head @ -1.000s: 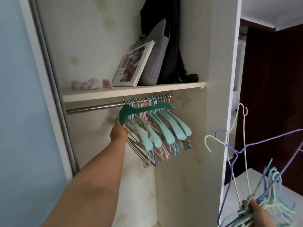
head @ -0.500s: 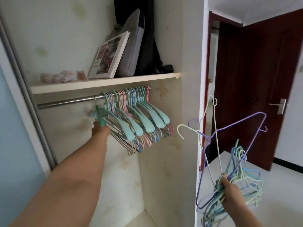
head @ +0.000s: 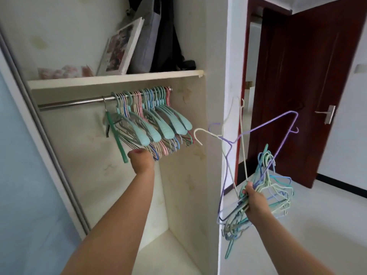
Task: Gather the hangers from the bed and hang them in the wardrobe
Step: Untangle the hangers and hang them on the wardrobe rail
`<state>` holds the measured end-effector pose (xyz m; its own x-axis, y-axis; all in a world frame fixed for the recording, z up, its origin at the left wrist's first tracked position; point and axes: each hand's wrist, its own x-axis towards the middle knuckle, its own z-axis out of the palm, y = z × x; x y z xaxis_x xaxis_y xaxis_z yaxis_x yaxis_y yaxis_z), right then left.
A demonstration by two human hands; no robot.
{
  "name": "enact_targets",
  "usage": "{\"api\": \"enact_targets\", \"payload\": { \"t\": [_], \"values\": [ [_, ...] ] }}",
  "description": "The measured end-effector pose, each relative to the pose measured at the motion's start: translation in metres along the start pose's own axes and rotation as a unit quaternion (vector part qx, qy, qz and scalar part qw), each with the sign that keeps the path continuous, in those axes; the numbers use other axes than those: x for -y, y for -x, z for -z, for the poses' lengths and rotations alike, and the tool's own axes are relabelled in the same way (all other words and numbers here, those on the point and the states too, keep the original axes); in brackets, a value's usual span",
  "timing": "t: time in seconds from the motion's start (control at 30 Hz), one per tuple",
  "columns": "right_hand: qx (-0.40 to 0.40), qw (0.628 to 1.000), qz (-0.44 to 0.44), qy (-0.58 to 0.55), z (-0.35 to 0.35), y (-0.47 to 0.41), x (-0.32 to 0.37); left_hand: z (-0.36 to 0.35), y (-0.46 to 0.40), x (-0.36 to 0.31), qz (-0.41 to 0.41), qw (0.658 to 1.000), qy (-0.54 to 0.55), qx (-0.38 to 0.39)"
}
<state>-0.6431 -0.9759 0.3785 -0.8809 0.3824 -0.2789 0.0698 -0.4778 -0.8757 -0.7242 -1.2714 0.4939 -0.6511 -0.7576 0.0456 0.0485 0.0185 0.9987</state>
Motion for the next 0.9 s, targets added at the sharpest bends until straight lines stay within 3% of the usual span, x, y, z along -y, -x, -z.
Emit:
{"api": "enact_targets", "payload": {
  "t": [0.13, 0.23, 0.3, 0.33, 0.4, 0.47, 0.53, 0.6, 0.67, 0.8, 0.9],
  "values": [
    [0.009, 1.000, -0.001, 0.012, 0.013, 0.011, 0.002, 0.005, 0.059, 0.007, -0.061, 0.996, 0.054, -0.031],
    [0.018, 0.999, 0.010, 0.032, 0.030, 0.019, 0.000, 0.007, 0.091, -0.002, -0.278, 0.961, -0.010, -0.007],
    [0.025, 0.998, 0.019, 0.051, 0.046, 0.023, -0.002, 0.005, 0.108, -0.013, -0.370, 0.922, -0.097, 0.054],
    [0.028, 0.997, 0.023, 0.066, 0.054, 0.026, -0.002, 0.003, 0.116, -0.018, -0.375, 0.906, -0.157, 0.116],
    [0.032, 0.994, 0.034, 0.101, 0.071, 0.031, -0.002, 0.000, 0.130, -0.024, -0.309, 0.865, -0.281, 0.279],
    [0.043, 0.989, 0.044, 0.133, 0.090, 0.036, -0.003, -0.001, 0.147, -0.024, -0.229, 0.825, -0.329, 0.400],
    [0.052, 0.984, 0.053, 0.159, 0.110, 0.041, -0.004, 0.000, 0.163, -0.020, -0.142, 0.849, -0.236, 0.451],
    [0.067, 0.980, 0.062, 0.177, 0.128, 0.048, -0.008, 0.002, 0.171, -0.008, 0.012, 0.882, -0.046, 0.470],
    [0.090, 0.976, 0.073, 0.184, 0.143, 0.058, -0.014, 0.011, 0.179, 0.010, 0.106, 0.883, 0.059, 0.453],
    [0.110, 0.963, 0.094, 0.227, 0.162, 0.073, -0.033, 0.033, 0.191, 0.054, 0.103, 0.925, -0.015, 0.365],
    [0.123, 0.956, 0.081, 0.252, 0.165, 0.078, -0.052, 0.063, 0.195, 0.071, 0.106, 0.912, -0.080, 0.387]
  ]
}}
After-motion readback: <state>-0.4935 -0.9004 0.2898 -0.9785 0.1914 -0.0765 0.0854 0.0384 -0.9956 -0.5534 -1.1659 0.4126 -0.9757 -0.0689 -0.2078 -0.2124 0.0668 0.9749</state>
